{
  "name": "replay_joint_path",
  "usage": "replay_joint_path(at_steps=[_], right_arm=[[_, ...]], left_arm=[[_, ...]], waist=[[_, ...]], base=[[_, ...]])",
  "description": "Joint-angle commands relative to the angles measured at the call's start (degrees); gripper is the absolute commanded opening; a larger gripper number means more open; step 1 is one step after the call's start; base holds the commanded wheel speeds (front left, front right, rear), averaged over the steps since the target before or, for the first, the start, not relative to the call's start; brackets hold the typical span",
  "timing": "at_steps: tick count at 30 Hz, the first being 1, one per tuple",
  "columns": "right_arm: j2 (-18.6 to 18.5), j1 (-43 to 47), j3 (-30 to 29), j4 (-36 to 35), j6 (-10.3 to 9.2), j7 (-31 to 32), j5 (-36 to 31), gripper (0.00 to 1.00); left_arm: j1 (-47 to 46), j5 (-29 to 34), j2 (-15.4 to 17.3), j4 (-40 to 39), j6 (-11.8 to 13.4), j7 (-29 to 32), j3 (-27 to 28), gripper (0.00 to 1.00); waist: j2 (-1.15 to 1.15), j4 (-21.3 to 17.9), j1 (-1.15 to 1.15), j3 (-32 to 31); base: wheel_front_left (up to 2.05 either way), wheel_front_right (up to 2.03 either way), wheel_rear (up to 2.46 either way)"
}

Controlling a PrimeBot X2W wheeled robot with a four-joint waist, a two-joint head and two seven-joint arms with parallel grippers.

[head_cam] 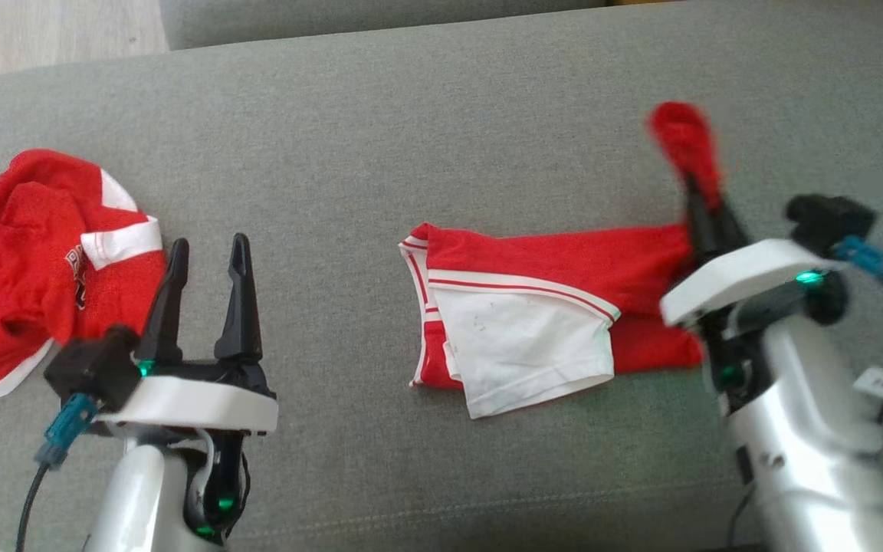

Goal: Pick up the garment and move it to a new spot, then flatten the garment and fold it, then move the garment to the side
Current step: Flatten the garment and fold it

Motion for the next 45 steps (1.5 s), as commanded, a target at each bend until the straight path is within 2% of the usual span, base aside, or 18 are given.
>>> replay_joint_path(at_steps=[1,5,10,14,24,25,26,29,35,39,41,45], right_arm=[[0.4,0.8,3.9,-4.6,0.37,0.9,2.8,0.00],[0.4,3.7,11.7,-11.6,0.37,3.6,12.0,0.00],[0.4,4.4,17.8,-13.0,0.37,3.0,16.3,0.00],[0.4,4.4,23.0,-9.6,0.37,1.4,22.8,0.00],[0.4,-0.1,34.1,2.2,0.37,-6.0,31.5,0.00],[0.4,-0.6,35.3,2.8,0.37,-6.6,32.3,0.72],[0.4,-1.2,36.6,3.4,0.37,-6.9,32.9,1.00],[0.4,-2.5,39.5,4.1,0.37,-7.6,35.4,1.00],[0.4,-5.9,40.8,6.3,0.37,-9.4,37.1,1.00],[0.4,-10.1,37.7,10.7,0.37,-10.8,30.5,1.00],[0.2,-11.6,34.6,13.3,0.37,-11.2,26.1,1.00],[-1.5,-12.5,27.1,15.3,0.37,-11.4,22.5,1.00]], left_arm=[[-1.3,-0.2,0.3,-1.6,0.2,-0.3,1.4,1.00],[-1.4,-0.4,0.3,-1.5,0.3,-0.3,1.1,1.00],[-1.8,-0.6,0.3,-1.0,0.2,-0.3,0.6,1.00],[-2.2,-1.1,0.3,-0.5,0.2,-0.3,-0.2,1.00],[-2.4,-1.9,0.3,1.3,0.5,-0.3,-1.6,1.00],[-2.3,-2.2,0.3,1.8,0.5,-0.3,-1.6,1.00],[-2.4,-2.4,0.3,2.0,0.5,-0.3,-1.5,1.00],[-2.4,-2.5,0.3,2.5,0.5,-0.3,-1.2,1.00],[-1.9,-2.4,0.3,3.1,0.6,-0.3,-0.7,1.00],[-1.9,-2.4,0.3,2.9,0.7,-0.3,-0.4,1.00],[-1.9,-2.5,0.3,2.6,0.7,-0.3,-0.4,1.00],[-1.8,-2.6,0.3,1.7,1.0,-0.3,-0.1,1.00]], waist=[[0.00,0.0,0.00,0.1],[0.00,0.2,0.00,0.5],[0.00,1.2,0.00,1.0],[0.00,2.8,0.00,1.5],[0.00,6.2,0.00,2.3],[0.00,6.3,0.00,2.3],[0.00,6.3,0.00,2.4],[0.00,6.3,0.00,2.5],[0.00,4.9,0.00,2.0],[0.00,3.4,0.00,1.3],[0.00,2.7,0.00,1.0],[0.00,1.3,0.00,0.6]], base=[[0.00,0.00,0.00],[0.00,0.00,0.00],[0.00,0.00,0.00],[0.00,0.00,0.00],[0.00,0.00,0.00],[0.00,0.00,0.00],[0.00,0.00,0.00],[0.00,0.00,0.00],[0.00,0.00,0.00],[0.00,0.00,0.00],[0.00,0.00,0.00],[0.00,0.00,0.00]])
